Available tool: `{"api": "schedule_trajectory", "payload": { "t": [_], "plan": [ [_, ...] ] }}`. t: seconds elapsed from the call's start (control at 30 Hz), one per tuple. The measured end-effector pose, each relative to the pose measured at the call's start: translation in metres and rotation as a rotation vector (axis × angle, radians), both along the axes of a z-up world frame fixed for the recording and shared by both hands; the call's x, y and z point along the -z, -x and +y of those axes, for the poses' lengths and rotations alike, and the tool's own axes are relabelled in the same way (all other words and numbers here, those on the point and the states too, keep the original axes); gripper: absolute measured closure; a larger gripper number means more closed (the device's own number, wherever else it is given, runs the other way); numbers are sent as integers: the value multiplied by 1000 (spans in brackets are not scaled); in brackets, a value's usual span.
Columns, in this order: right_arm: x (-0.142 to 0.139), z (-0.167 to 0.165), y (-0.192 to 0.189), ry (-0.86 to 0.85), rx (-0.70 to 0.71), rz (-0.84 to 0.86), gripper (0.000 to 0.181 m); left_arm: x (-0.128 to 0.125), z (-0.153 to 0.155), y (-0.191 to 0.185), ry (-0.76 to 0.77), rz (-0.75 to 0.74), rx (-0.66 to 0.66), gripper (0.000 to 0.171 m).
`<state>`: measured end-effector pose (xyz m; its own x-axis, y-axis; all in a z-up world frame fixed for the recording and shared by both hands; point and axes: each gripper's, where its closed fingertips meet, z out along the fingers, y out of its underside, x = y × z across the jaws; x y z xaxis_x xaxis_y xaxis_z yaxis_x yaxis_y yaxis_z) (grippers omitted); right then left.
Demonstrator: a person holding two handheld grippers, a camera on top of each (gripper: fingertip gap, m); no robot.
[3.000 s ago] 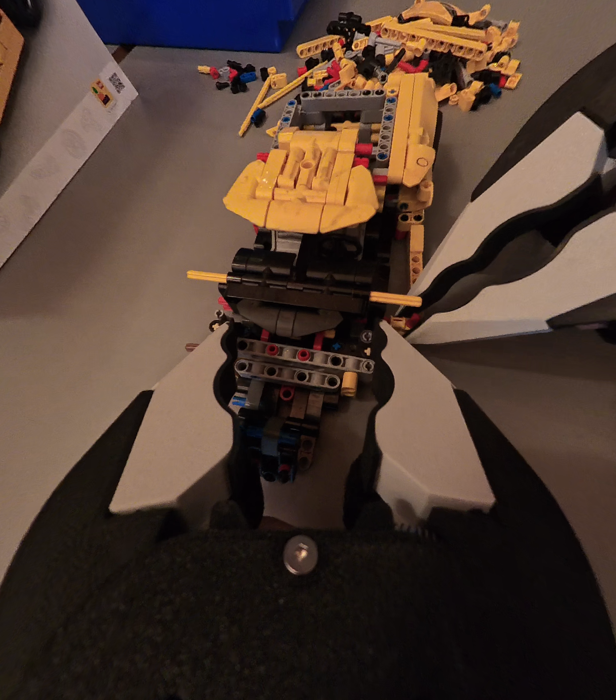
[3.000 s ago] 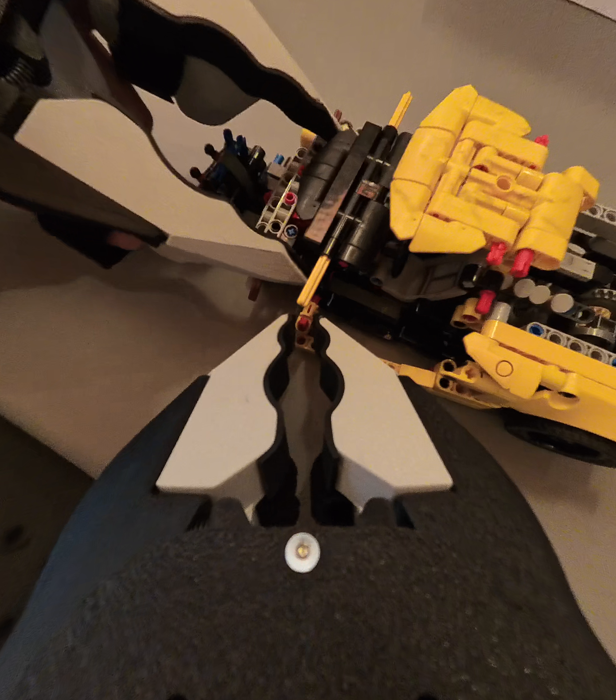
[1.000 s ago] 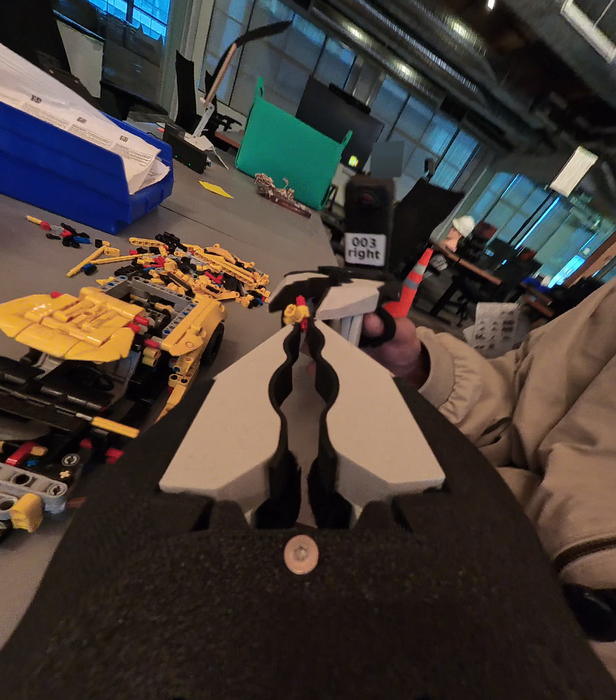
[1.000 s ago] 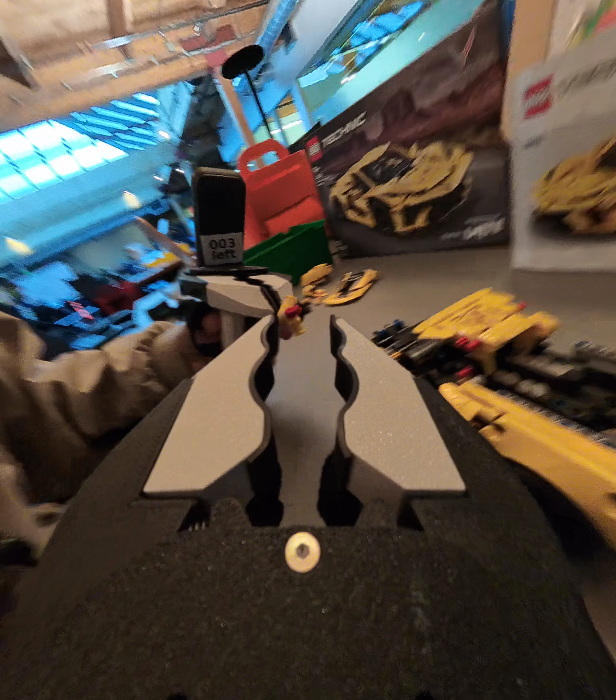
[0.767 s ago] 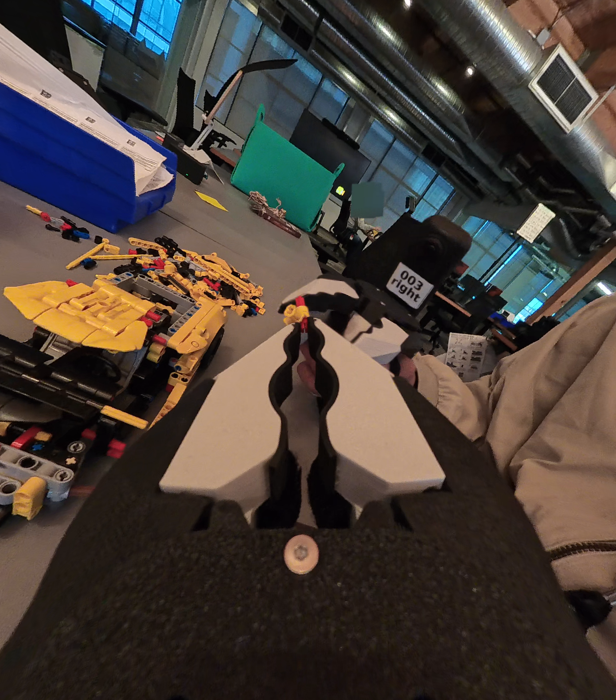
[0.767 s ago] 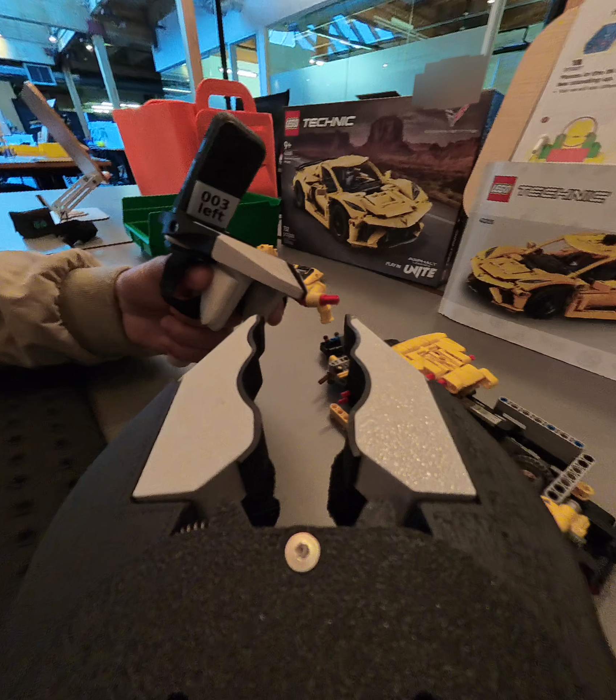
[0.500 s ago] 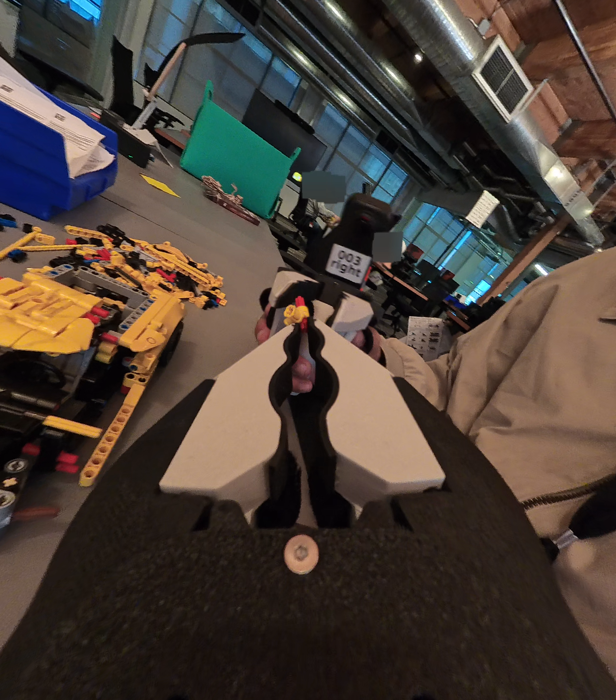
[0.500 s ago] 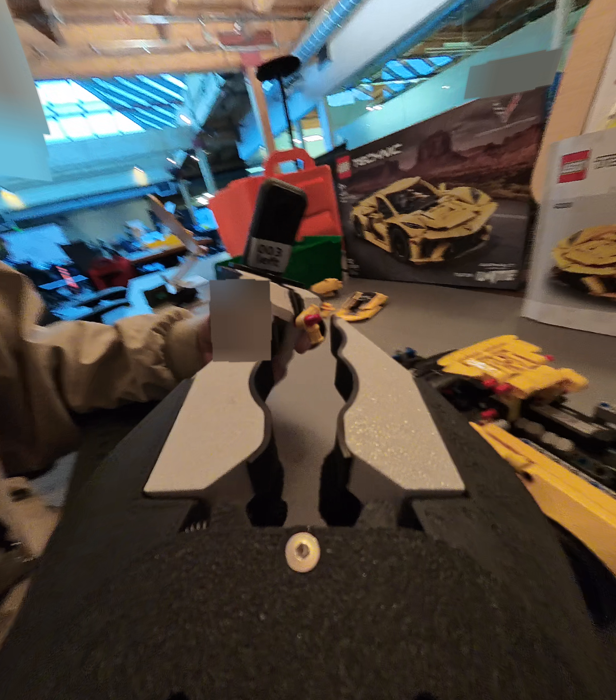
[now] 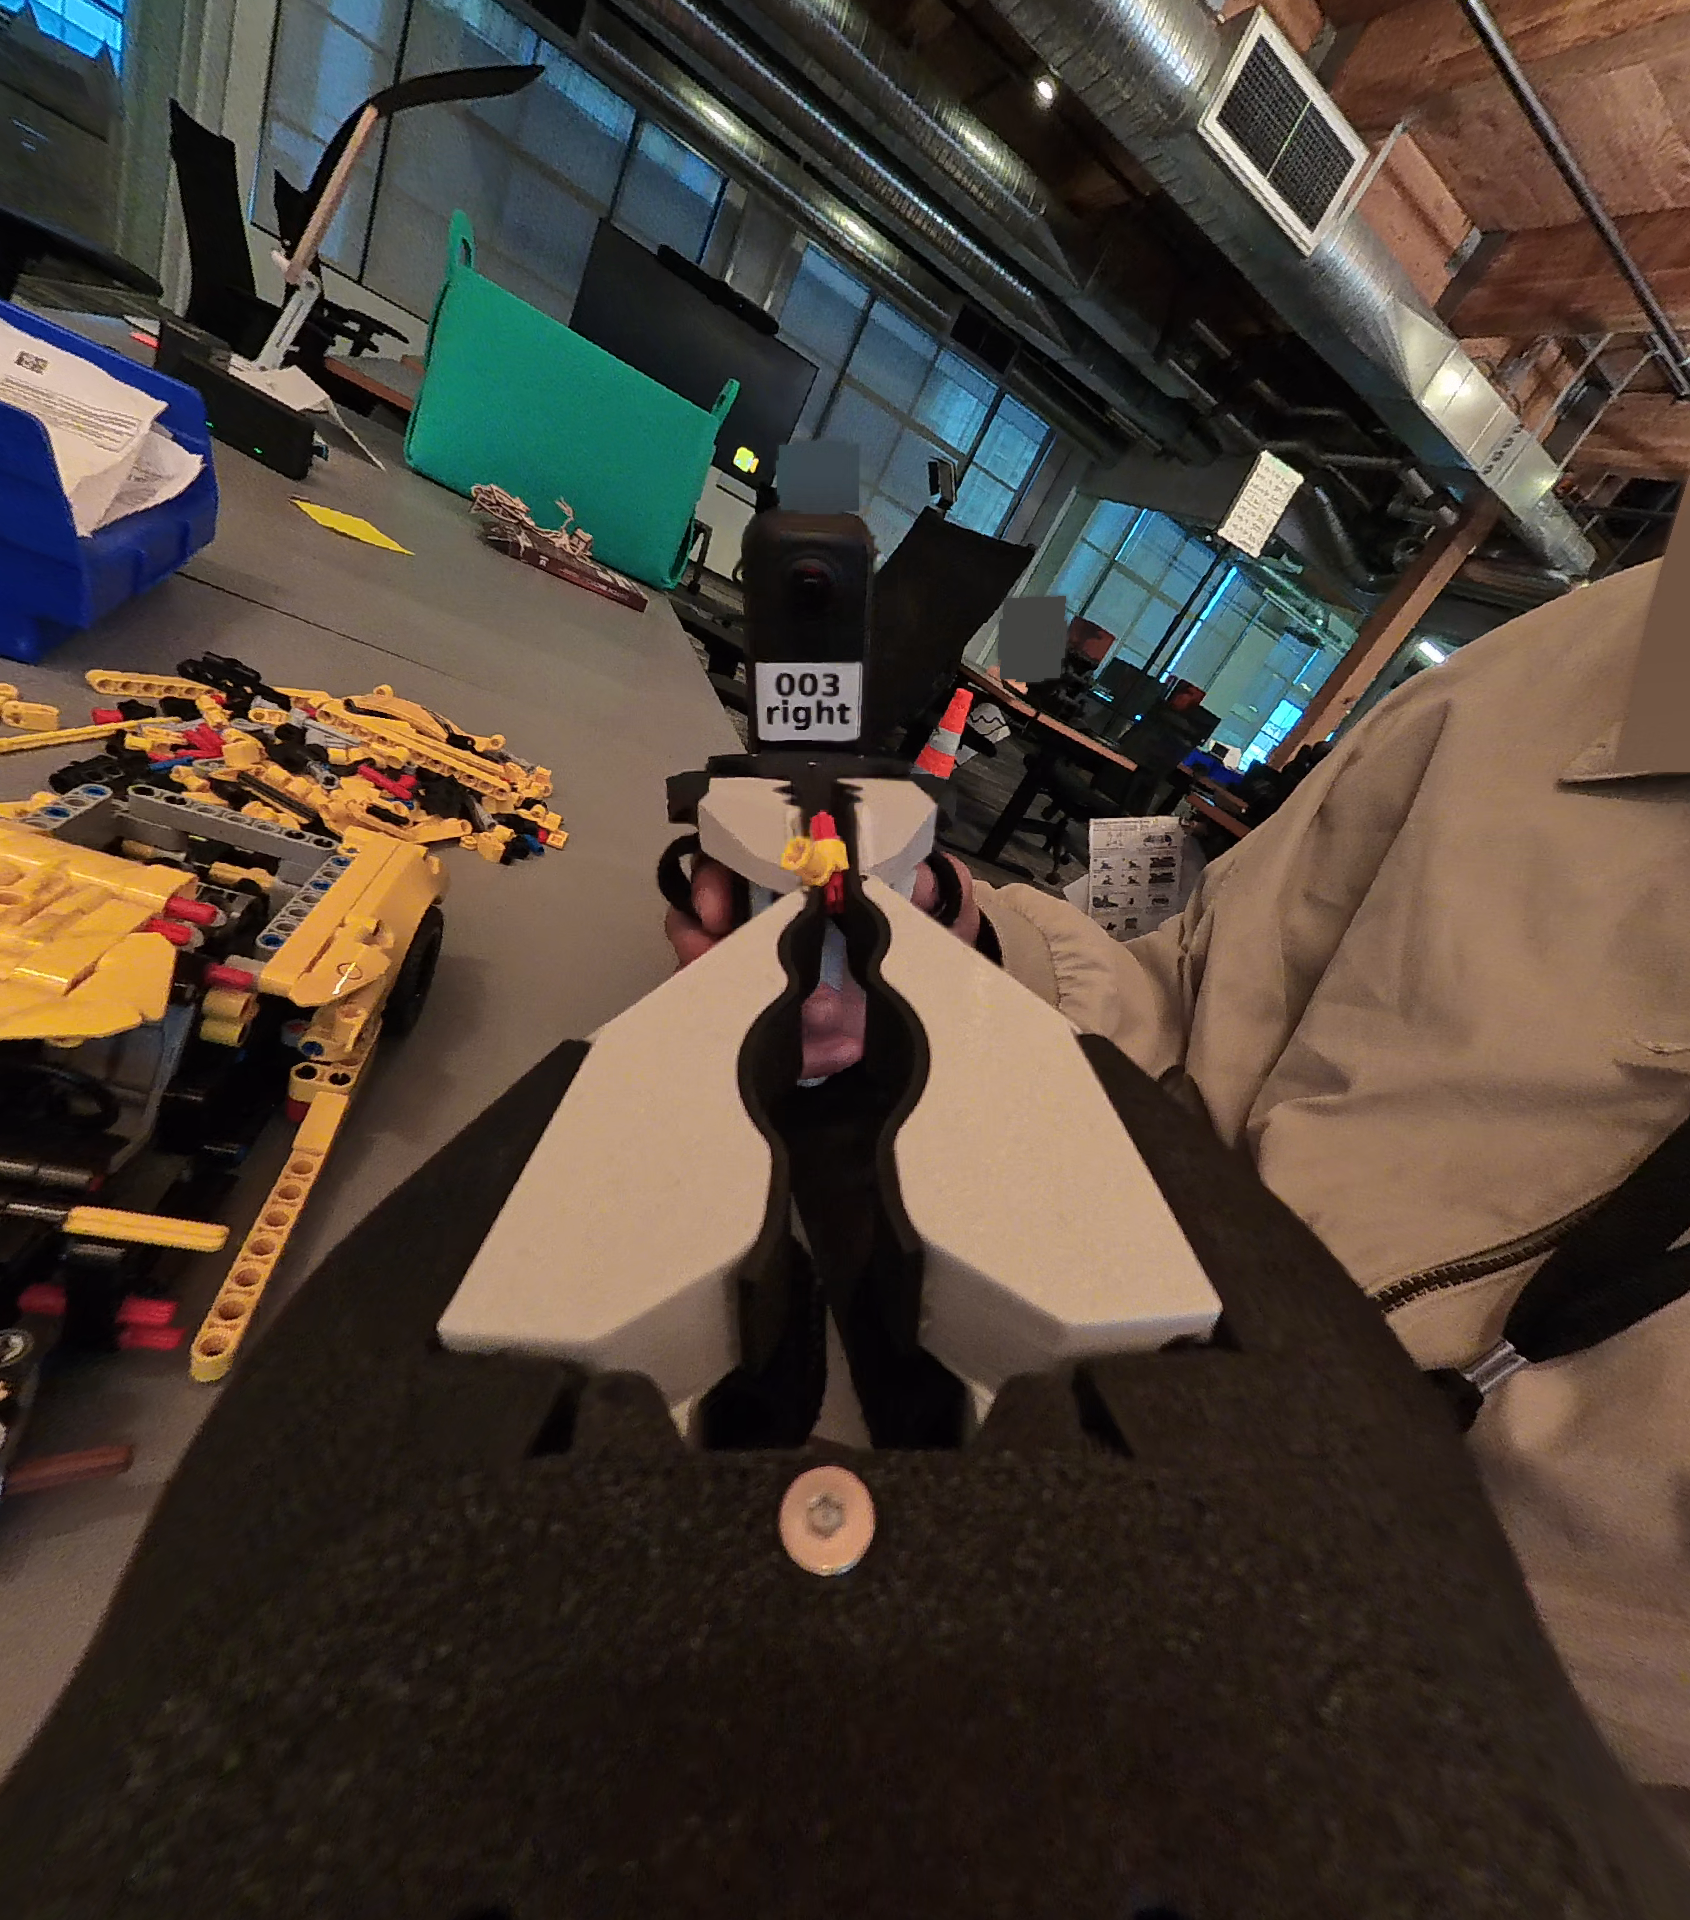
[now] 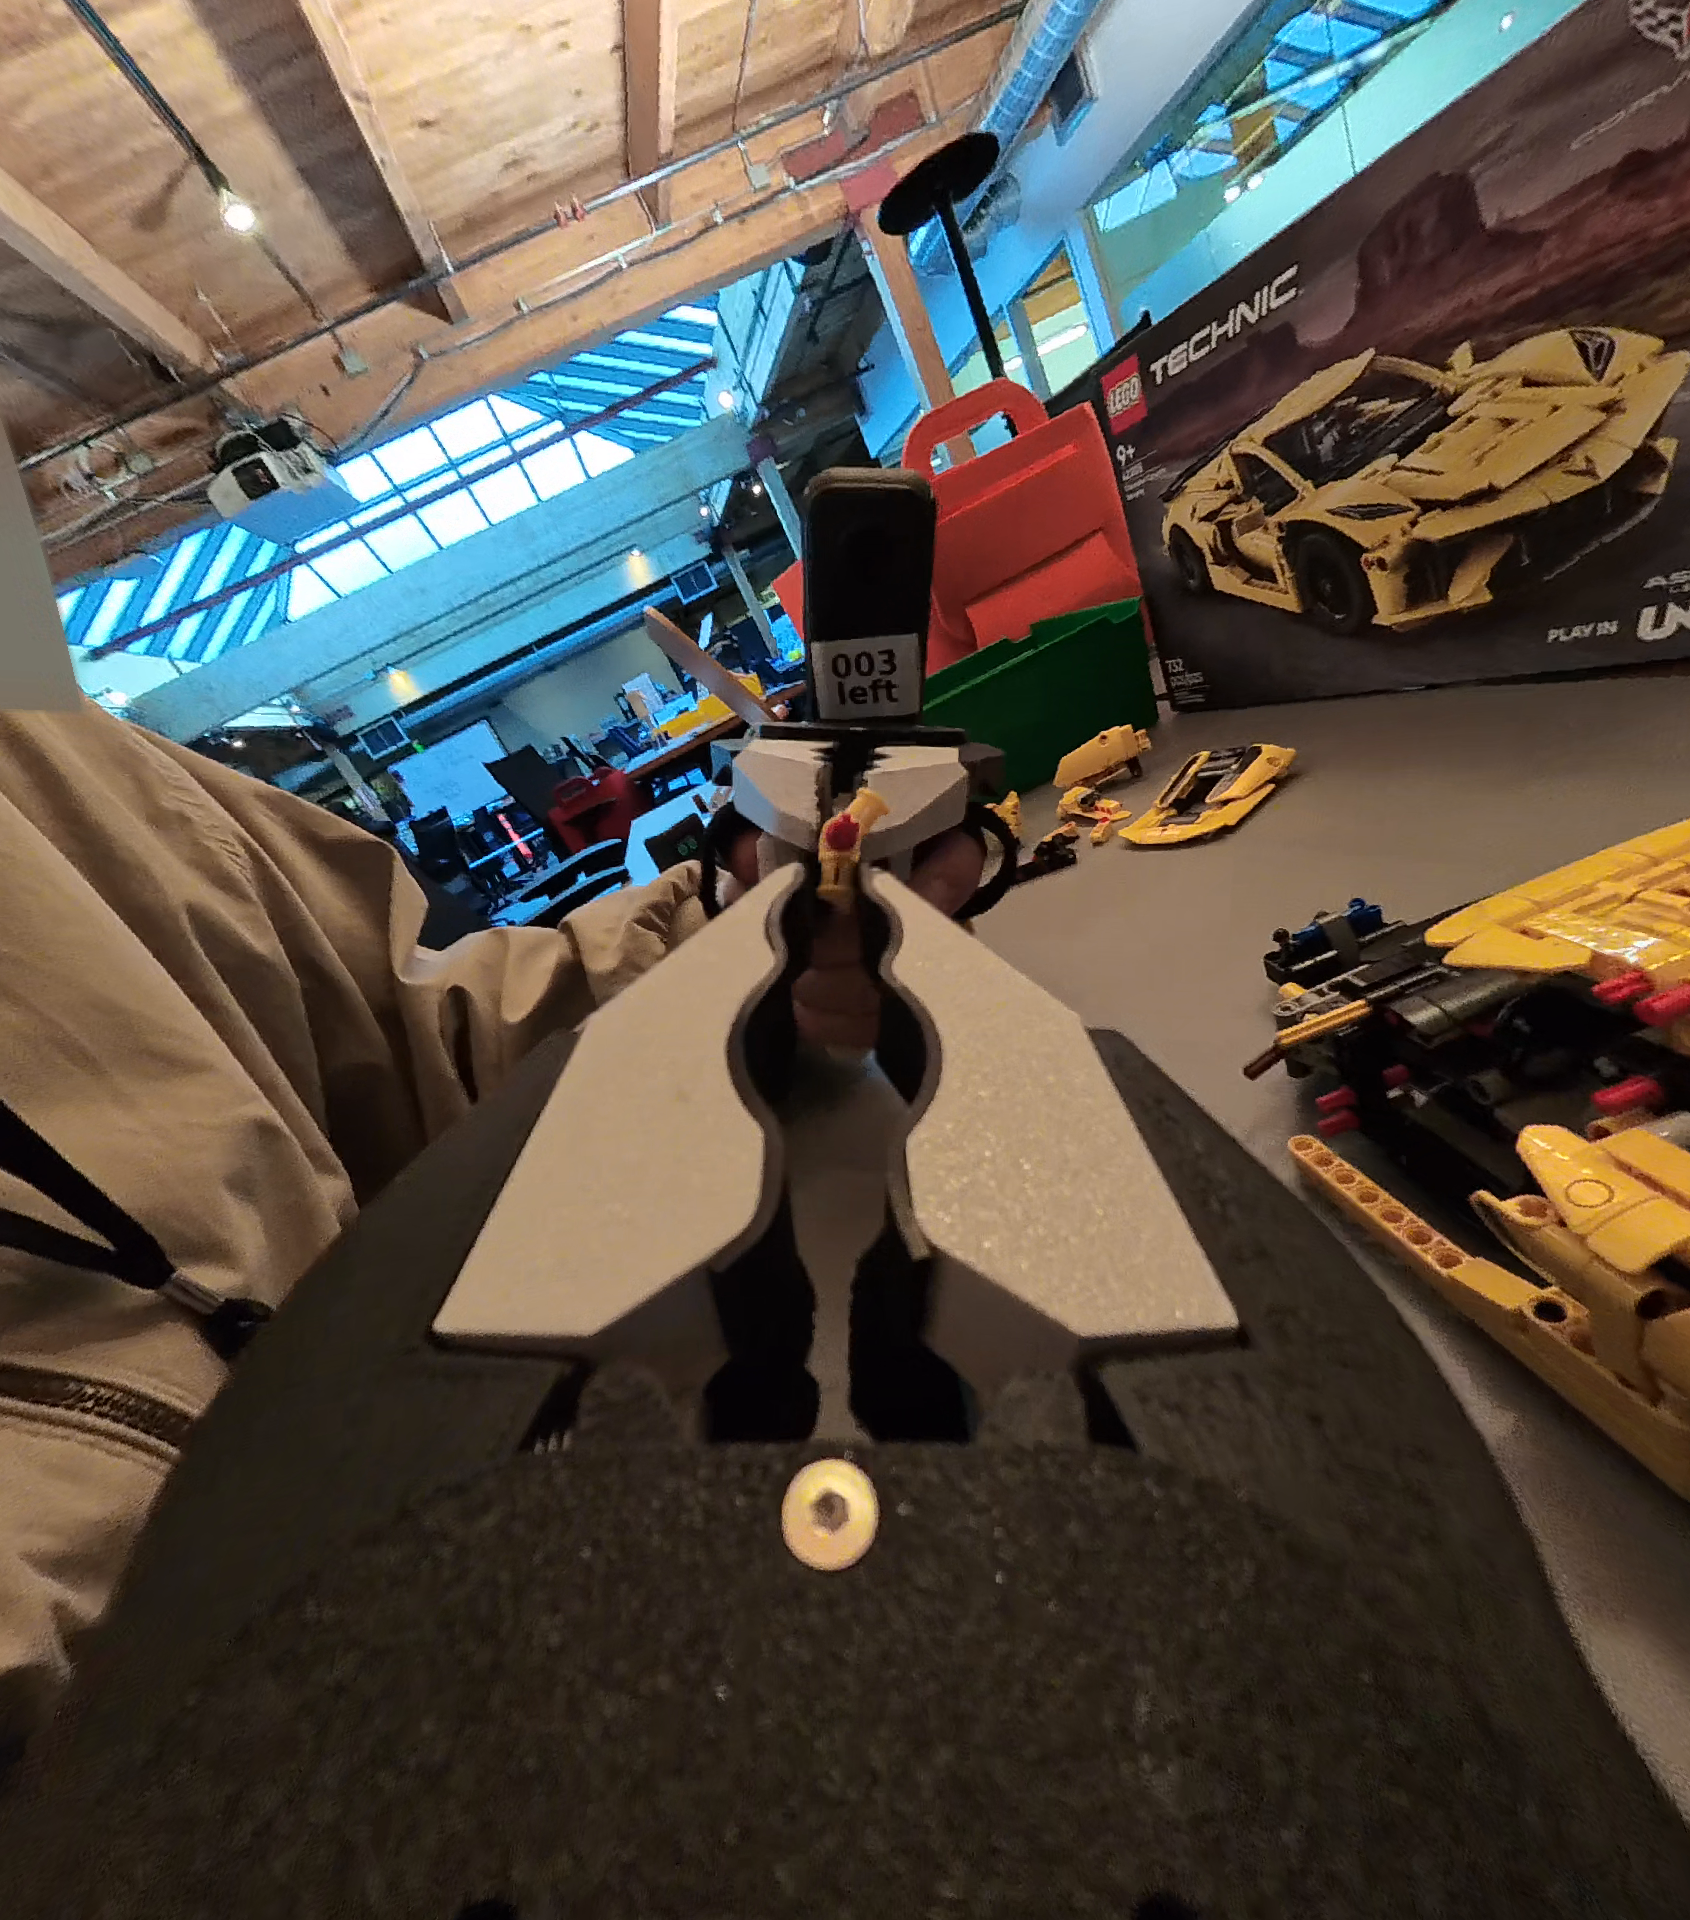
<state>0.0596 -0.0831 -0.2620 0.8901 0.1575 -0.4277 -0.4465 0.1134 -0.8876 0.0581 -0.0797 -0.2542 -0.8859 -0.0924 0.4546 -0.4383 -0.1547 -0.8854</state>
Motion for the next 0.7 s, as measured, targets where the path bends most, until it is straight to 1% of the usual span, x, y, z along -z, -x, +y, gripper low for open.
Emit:
{"api": "schedule_trajectory", "payload": {
  "t": [0.1, 0.23, 0.3, 0.37, 0.47, 0.53, 0.6, 0.7],
  "plan": [
    [5, 2, 2, 37, -12, 2, 177, 2, -1, -1, -2, 4, -8, 170],
    [13, 2, 5, 95, -58, 57, 176, 6, -3, -1, -26, -3, -11, 170],
    [20, 7, 10, 142, -76, 42, 177, 8, -6, -1, -41, -5, -11, 170],
    [24, 11, 10, 164, -62, 21, 177, 11, -7, -1, -64, -14, -17, 170],
    [21, 8, 7, 143, -45, 27, 176, 9, -4, -3, -59, -22, -32, 170],
    [16, 5, 1, 107, -21, 33, 175, 3, 2, -6, -28, -17, -43, 171],
    [13, 3, -4, 86, -3, 62, 170, -2, 7, -8, 9, -6, -47, 171],
    [8, 1, -2, 50, -30, 99, 168, -3, 12, -9, 14, -4, -53, 171]
  ]
}}
